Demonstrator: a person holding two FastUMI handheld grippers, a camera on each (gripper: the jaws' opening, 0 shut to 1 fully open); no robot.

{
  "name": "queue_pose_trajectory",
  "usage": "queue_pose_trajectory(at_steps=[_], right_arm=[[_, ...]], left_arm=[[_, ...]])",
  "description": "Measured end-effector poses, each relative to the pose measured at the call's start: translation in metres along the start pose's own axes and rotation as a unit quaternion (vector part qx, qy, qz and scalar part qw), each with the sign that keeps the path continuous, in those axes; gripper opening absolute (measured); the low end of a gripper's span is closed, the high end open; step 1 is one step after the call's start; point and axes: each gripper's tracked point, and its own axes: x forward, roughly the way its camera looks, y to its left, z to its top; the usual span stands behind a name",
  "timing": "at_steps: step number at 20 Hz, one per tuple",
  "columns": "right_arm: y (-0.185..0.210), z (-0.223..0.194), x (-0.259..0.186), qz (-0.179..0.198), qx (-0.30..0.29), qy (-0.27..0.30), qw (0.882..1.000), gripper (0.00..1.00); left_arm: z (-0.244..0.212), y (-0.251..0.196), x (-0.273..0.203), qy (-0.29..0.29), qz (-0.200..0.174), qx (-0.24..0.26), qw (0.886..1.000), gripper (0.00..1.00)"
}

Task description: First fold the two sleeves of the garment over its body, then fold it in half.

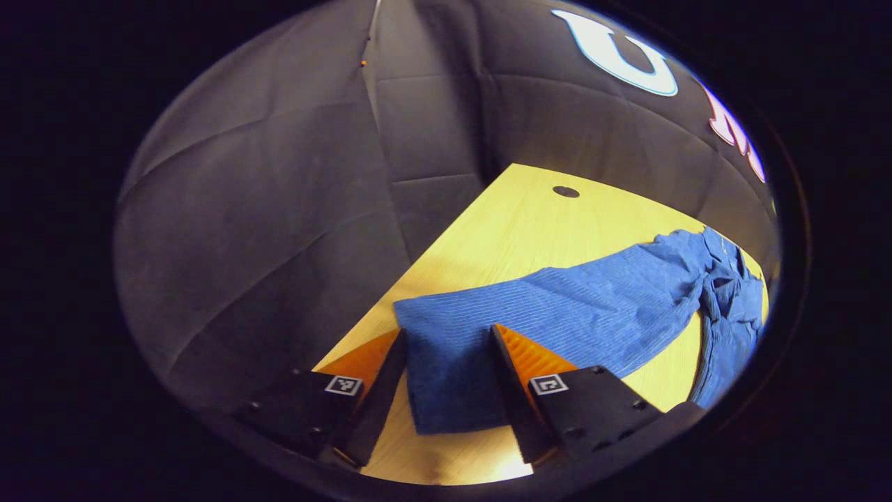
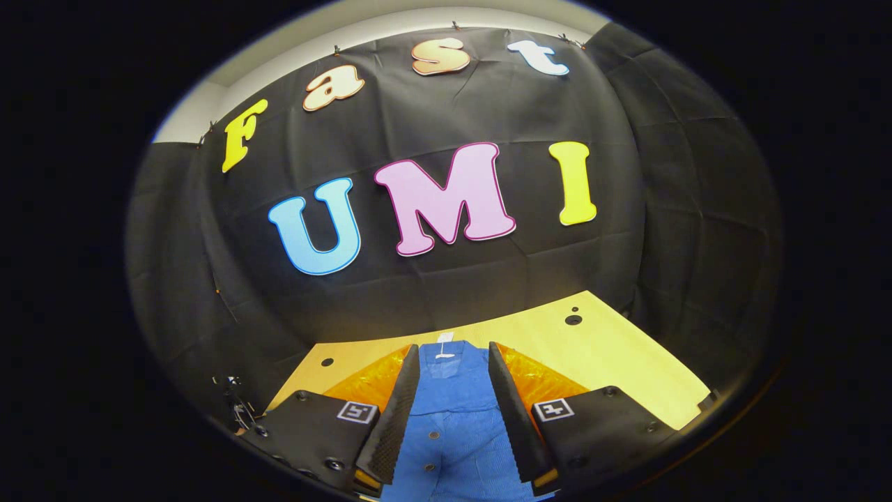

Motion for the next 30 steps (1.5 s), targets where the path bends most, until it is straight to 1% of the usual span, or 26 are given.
queue_pose_trajectory(at_steps=[3,5,7,8,10,13,15,17,19,21,25,27,30], right_arm=[[0.003,-0.002,0.001,0.003,0.0,0.002,1.0,0.67],[0.004,-0.004,0.001,0.004,-0.001,0.006,1.0,0.67],[0.002,-0.004,-0.001,0.002,-0.003,0.01,1.0,0.67],[0.001,-0.003,-0.001,0.0,-0.005,0.01,1.0,0.67],[0.001,-0.001,-0.002,-0.001,-0.006,0.01,1.0,0.66],[0.003,-0.002,-0.001,0.002,-0.007,0.009,1.0,0.67],[0.004,-0.006,-0.001,0.004,-0.005,0.012,1.0,0.67],[0.005,-0.008,0.0,0.008,0.0,0.014,1.0,0.67],[0.005,-0.011,0.0,0.012,0.005,0.015,1.0,0.67],[0.002,-0.012,0.001,0.017,0.011,0.015,1.0,0.67],[-0.017,-0.009,0.003,0.019,0.025,0.017,0.999,0.67],[-0.032,-0.005,0.004,0.016,0.035,0.016,0.999,0.67],[-0.056,-0.002,0.005,0.011,0.048,0.018,0.999,0.67]], left_arm=[[0.004,-0.017,0.0,-0.002,-0.038,0.02,0.999,0.33],[0.004,-0.016,0.001,-0.004,-0.046,0.014,0.999,0.07],[0.006,-0.011,-0.001,0.001,-0.048,0.006,0.999,0.07],[0.005,-0.013,-0.003,0.004,-0.048,0.009,0.999,0.0],[0.02,-0.015,-0.012,-0.021,-0.054,0.013,0.998,0.0],[0.044,-0.028,-0.031,-0.055,-0.075,0.006,0.996,0.0],[0.059,-0.042,-0.044,-0.067,-0.1,-0.009,0.993,0.0],[0.066,-0.057,-0.052,-0.067,-0.109,-0.012,0.992,0.0],[0.083,-0.072,-0.07,-0.076,-0.125,-0.01,0.989,0.0],[0.091,-0.098,-0.081,-0.073,-0.141,-0.005,0.987,0.0],[0.11,-0.159,-0.103,-0.075,-0.176,-0.018,0.981,0.0],[0.118,-0.189,-0.109,-0.084,-0.184,-0.001,0.979,0.0],[0.138,-0.244,-0.118,-0.095,-0.2,0.036,0.975,0.0]])
